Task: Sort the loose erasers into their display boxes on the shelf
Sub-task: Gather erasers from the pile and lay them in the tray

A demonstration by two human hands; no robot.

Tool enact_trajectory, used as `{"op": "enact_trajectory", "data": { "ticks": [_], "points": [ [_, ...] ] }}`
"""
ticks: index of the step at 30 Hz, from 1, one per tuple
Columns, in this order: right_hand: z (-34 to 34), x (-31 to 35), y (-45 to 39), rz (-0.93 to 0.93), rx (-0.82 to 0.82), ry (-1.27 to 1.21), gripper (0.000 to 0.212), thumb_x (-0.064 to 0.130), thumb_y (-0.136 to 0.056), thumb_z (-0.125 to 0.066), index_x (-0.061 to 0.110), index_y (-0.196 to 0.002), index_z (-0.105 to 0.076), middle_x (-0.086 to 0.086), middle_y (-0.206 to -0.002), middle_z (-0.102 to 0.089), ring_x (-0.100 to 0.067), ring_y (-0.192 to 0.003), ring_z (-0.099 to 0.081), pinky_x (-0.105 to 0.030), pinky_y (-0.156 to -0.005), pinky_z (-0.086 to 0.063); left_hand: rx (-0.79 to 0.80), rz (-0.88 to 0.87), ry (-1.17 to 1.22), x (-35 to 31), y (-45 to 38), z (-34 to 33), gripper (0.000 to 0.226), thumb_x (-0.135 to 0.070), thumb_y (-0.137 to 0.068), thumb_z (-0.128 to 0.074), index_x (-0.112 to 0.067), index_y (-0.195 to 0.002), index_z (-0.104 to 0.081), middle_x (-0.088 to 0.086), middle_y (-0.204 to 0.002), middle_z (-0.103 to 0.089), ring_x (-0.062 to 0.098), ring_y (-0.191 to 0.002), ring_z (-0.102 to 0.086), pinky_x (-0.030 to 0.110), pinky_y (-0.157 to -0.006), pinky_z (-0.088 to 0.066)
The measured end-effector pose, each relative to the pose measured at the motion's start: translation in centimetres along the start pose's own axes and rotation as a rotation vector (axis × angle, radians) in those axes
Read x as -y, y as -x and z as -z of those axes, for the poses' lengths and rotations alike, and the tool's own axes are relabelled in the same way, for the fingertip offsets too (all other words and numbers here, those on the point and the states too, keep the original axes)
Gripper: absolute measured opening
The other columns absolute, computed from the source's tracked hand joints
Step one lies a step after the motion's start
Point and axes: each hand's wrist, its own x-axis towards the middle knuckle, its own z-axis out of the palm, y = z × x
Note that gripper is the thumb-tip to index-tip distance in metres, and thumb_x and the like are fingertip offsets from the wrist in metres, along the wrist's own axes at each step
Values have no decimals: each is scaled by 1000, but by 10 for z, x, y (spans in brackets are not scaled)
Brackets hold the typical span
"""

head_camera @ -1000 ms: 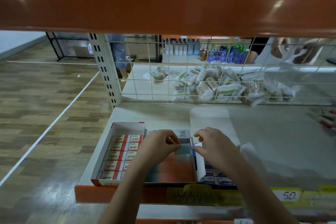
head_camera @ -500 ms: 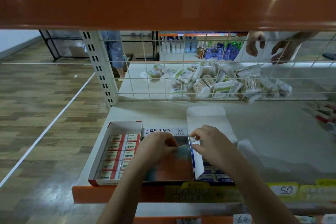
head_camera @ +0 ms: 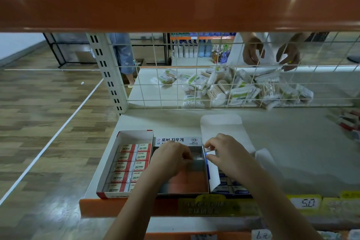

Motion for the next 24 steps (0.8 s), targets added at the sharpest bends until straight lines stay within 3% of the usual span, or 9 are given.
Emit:
{"op": "enact_trajectory", "data": {
  "ticks": [5,11,15,18,24],
  "points": [
    [-1,-1,-2,5,11,3,25,26,-90,-55,21,-114,-59,4,-109,-54,-9,-102,-47,-21,-83,-41,-16,-8,-71,-3,3,-6,22,-33,-92,-55,-25,-109,-67,-5,-109,-61,12,-105,-49,23,-81,-40],
    [18,-3,-7,101,67,-31,28,33,-90,-57,21,-115,-60,3,-107,-60,-7,-93,-50,-19,-76,-38,-119,3,-87,-20,-4,9,21,-30,-94,-49,-26,-105,-67,-5,-104,-64,13,-90,-59,24,-75,-49],
    [44,-23,-9,112,40,47,35,32,-91,-56,22,-125,-53,3,-124,-53,-12,-114,-46,-27,-94,-40,-205,-54,-107,-47,-30,29,25,-36,-95,-46,-29,-113,-61,-6,-110,-61,15,-102,-55,30,-79,-48],
    [66,-57,1,37,0,150,41,32,-93,-52,22,-132,-46,2,-135,-45,-15,-124,-38,-28,-101,-34,-157,-187,-178,-82,-59,29,33,-40,-96,-43,-28,-124,-53,-3,-121,-56,18,-115,-48,32,-90,-44],
    [107,-147,51,-230,-78,268,47,33,-93,-51,21,-136,-40,0,-140,-39,-18,-128,-35,-31,-105,-32,-35,-404,-306,-190,-107,-1,46,-46,-94,-44,-23,-134,-43,3,-133,-48,23,-123,-42,37,-97,-38]
  ]
}}
